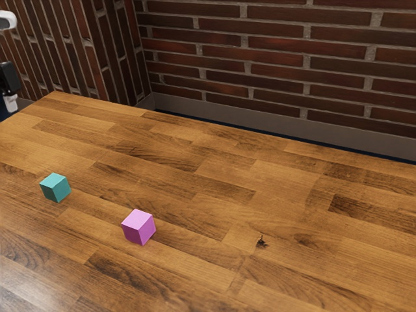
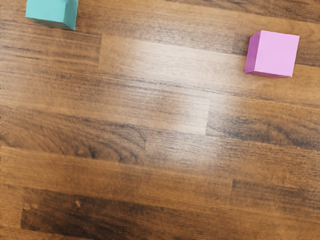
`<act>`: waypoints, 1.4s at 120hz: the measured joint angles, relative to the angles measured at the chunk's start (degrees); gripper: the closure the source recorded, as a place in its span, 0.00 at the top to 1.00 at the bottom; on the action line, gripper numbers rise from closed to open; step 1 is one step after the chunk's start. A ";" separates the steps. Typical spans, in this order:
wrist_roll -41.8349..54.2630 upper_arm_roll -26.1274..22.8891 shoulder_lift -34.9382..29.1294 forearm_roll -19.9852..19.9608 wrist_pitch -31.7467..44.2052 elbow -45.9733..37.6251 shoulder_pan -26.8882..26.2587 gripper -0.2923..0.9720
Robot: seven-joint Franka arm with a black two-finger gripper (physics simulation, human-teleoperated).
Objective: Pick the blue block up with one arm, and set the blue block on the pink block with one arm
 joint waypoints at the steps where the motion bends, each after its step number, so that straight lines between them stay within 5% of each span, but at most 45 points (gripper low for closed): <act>1: 0.11 0.00 0.00 -0.01 0.10 0.00 0.00 0.77; 24: 2.26 3.13 -0.03 0.25 0.29 3.29 -0.09 0.77; 33: 2.51 9.55 0.59 1.93 -2.39 21.69 0.15 0.77; 41: 2.25 12.32 8.73 1.46 -0.65 23.23 0.28 0.77; 62: 0.85 14.84 30.08 -0.41 17.81 7.90 1.18 0.77; 80: -0.35 15.23 40.10 -2.07 31.14 7.02 3.56 0.77; 119: 0.68 13.52 43.80 -3.45 42.13 6.38 4.12 0.77; 168: 9.45 8.94 42.61 -0.04 37.01 6.11 4.14 0.77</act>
